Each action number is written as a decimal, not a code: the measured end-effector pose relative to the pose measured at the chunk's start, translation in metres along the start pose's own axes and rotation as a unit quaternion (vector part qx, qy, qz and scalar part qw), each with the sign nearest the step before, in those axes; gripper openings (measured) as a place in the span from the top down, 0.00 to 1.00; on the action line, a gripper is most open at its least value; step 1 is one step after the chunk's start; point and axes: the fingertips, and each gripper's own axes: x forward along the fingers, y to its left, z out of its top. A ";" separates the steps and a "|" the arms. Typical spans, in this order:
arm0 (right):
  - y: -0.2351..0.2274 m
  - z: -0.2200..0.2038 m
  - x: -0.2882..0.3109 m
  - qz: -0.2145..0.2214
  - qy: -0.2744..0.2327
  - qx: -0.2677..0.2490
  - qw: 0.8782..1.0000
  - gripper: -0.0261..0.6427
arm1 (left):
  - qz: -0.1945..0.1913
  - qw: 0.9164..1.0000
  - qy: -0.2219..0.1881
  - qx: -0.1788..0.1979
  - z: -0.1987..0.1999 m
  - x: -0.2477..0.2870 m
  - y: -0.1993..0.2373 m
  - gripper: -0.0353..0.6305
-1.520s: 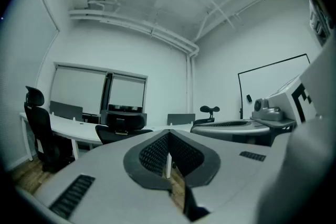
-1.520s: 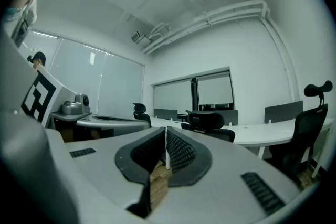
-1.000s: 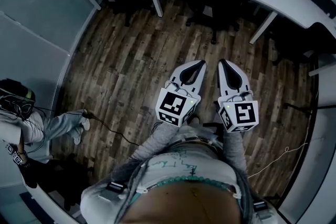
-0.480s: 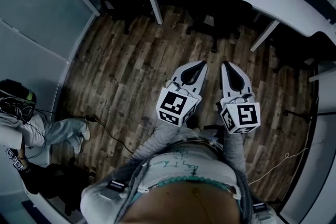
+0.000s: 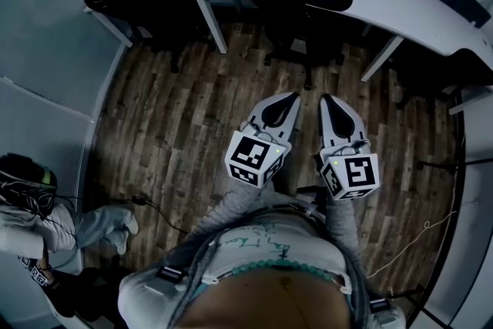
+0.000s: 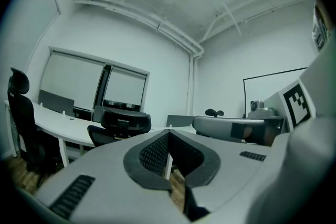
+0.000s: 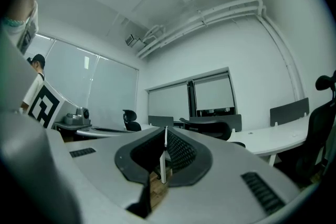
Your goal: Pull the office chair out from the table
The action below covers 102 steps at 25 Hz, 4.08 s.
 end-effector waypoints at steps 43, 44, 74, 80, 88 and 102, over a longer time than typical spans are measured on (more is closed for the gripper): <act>-0.066 0.001 0.209 0.025 -0.007 0.036 0.999 0.93 | -0.029 0.999 0.010 -0.017 0.028 0.146 0.150 0.93; -0.071 0.003 0.213 0.029 -0.008 0.035 0.999 0.93 | -0.027 0.999 0.009 -0.015 0.031 0.152 0.151 0.93; -0.138 -0.017 0.286 -0.008 0.008 0.064 0.998 0.93 | -0.061 0.996 0.031 -0.057 0.026 0.243 0.204 0.93; -0.136 -0.024 0.300 -0.050 0.013 0.069 0.996 0.93 | -0.105 0.992 0.044 -0.049 0.026 0.252 0.219 0.93; -0.137 -0.028 0.316 -0.095 0.019 0.069 0.993 0.93 | -0.153 0.985 0.062 -0.050 0.023 0.264 0.231 0.93; -0.134 -0.047 0.334 -0.094 0.017 0.116 0.989 0.93 | -0.171 0.977 0.052 -0.114 0.012 0.263 0.266 0.93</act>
